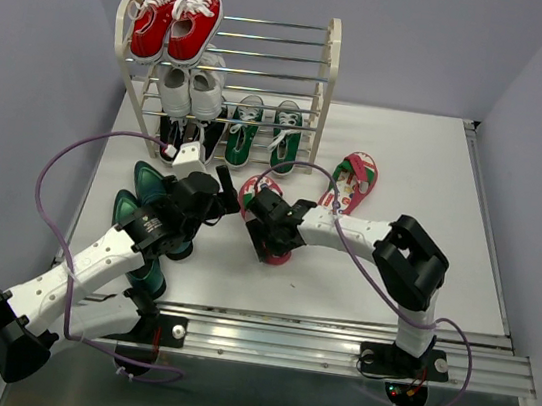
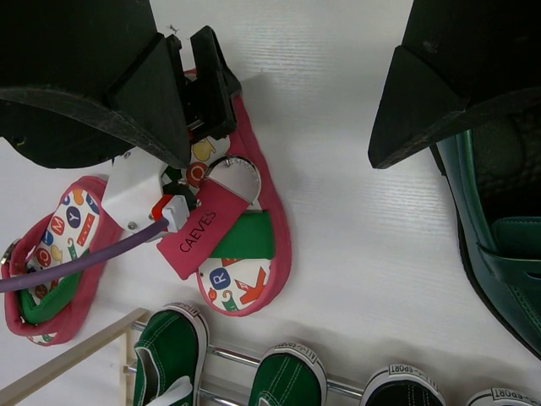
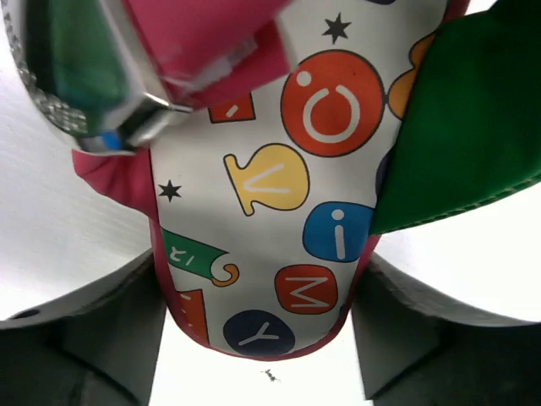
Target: Place and organize the shoes onto the shoe shelf
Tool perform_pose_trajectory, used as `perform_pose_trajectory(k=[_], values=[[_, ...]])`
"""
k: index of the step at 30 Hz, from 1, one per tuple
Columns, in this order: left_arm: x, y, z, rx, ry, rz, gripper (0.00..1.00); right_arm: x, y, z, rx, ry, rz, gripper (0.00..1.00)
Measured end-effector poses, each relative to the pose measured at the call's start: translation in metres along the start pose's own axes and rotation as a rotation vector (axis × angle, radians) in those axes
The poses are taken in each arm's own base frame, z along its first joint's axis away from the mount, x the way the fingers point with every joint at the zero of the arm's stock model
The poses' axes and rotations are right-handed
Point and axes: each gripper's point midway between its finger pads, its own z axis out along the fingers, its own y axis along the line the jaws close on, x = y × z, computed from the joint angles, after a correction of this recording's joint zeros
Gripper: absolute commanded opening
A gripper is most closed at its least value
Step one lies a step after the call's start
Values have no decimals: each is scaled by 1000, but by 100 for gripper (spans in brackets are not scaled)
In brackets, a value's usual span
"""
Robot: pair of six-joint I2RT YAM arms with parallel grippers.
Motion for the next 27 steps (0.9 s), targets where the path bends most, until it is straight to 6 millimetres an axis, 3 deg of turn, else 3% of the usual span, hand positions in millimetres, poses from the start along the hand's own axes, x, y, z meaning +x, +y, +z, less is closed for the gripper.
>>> perform_pose_trajectory(k=[3, 12, 16, 19, 24, 27], values=[[0, 0, 0, 2, 2, 0, 99, -2, -2, 1, 15, -8, 8, 1], [1, -1, 0, 4, 5, 0, 99, -2, -3, -2, -16, -109, -18, 1], [1, 0, -1, 3, 4, -7, 99, 12, -17, -16, -14, -138, -66, 1], [-1, 1, -3, 1, 0, -13, 99, 9, -25, -40, -25, -190, -86, 1], [-10, 4, -12, 11, -34, -34, 99, -25, -26, -98, -78, -371, -69, 1], [-18, 5, -18, 20, -61, -50, 99, -38, -27, -123, -97, -445, -62, 1]])
